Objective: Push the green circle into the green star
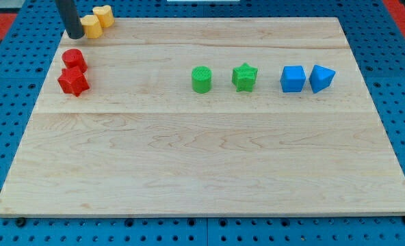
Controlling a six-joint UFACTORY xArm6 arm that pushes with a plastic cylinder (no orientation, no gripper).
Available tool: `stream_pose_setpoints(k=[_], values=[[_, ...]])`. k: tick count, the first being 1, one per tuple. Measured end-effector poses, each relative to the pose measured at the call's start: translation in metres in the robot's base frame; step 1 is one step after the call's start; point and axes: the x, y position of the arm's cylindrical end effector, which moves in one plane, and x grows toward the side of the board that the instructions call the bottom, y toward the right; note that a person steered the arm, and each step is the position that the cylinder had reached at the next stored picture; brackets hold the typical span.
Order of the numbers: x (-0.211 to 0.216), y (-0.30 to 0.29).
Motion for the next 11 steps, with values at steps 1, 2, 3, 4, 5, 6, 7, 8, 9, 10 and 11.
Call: stream_pose_setpoints(k=[1, 2, 3, 4, 5, 6, 7, 8, 9, 10, 11], values=[[0.008, 0.032], [0.029, 0.084], [0.073, 0.129], [0.114, 0.156], [0.124, 0.185], [0.133, 0.208], [0.133, 0.238], [0.134, 0.261], [0.149, 0.277], [0.157, 0.298], [0.156, 0.327]])
